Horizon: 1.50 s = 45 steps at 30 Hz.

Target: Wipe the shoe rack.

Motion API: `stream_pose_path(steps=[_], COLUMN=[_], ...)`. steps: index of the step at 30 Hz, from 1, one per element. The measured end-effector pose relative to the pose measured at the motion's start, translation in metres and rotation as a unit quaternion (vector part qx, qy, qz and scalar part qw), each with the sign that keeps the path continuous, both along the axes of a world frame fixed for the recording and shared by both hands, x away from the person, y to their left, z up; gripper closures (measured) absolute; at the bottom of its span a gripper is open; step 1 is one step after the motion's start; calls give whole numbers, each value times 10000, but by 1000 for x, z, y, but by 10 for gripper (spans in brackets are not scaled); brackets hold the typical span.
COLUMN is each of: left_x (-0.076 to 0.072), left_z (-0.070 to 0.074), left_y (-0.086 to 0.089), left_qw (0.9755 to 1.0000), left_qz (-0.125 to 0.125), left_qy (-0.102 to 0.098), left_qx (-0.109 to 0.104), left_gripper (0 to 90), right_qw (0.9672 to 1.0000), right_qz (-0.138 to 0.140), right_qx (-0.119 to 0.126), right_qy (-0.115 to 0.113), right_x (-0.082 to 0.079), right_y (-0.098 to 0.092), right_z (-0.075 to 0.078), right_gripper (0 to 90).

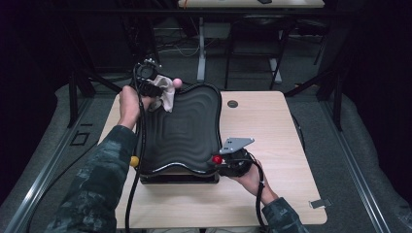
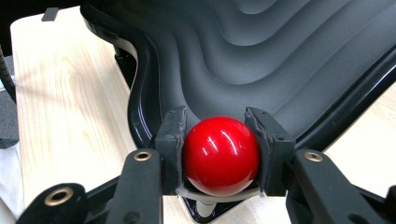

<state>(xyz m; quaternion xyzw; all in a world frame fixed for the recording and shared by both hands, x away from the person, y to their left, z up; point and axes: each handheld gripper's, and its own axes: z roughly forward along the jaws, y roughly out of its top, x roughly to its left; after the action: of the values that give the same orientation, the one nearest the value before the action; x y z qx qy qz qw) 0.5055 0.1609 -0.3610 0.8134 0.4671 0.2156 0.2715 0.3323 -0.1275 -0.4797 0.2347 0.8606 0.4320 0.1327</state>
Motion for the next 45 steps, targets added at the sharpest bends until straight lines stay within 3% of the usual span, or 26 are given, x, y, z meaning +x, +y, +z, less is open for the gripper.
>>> stream_pose_path(steps=[6, 9, 12, 20, 24, 29, 41, 45], left_x=[-7, -12, -18, -38, -47, -57, -82, -92], left_z=[-3, -6, -11, -21, -26, -33, -49, -54], left_y=[0, -2, -2, -9, -8, -7, -3, -4], left_qw=[9999, 10000, 9998, 9994, 9994, 9986, 9979, 9977], left_qz=[-1, -41, -94, -275, -327, -457, -576, -638], left_qy=[98, 70, 137, 159, 138, 249, 219, 190], left_qx=[-95, 14, -60, 101, 29, -58, -187, -114], left_gripper=[826, 826, 827, 827, 827, 827, 828, 828], right_qw=[10000, 10000, 10000, 9999, 10000, 9999, 9999, 9999], right_qz=[-48, -39, -67, -71, -70, -76, -81, -84], right_qx=[-47, -9, -33, -44, -31, -40, -36, -58], right_qy=[-24, -41, -56, -64, -51, -59, -64, -83], right_x=[-1, -1, -1, -2, -2, -2, -2, -2], right_y=[1, 1, 1, 1, 1, 1, 2, 2], right_z=[0, -1, -1, -1, -1, -1, -1, -1], right_gripper=[598, 598, 598, 598, 598, 598, 598, 598])
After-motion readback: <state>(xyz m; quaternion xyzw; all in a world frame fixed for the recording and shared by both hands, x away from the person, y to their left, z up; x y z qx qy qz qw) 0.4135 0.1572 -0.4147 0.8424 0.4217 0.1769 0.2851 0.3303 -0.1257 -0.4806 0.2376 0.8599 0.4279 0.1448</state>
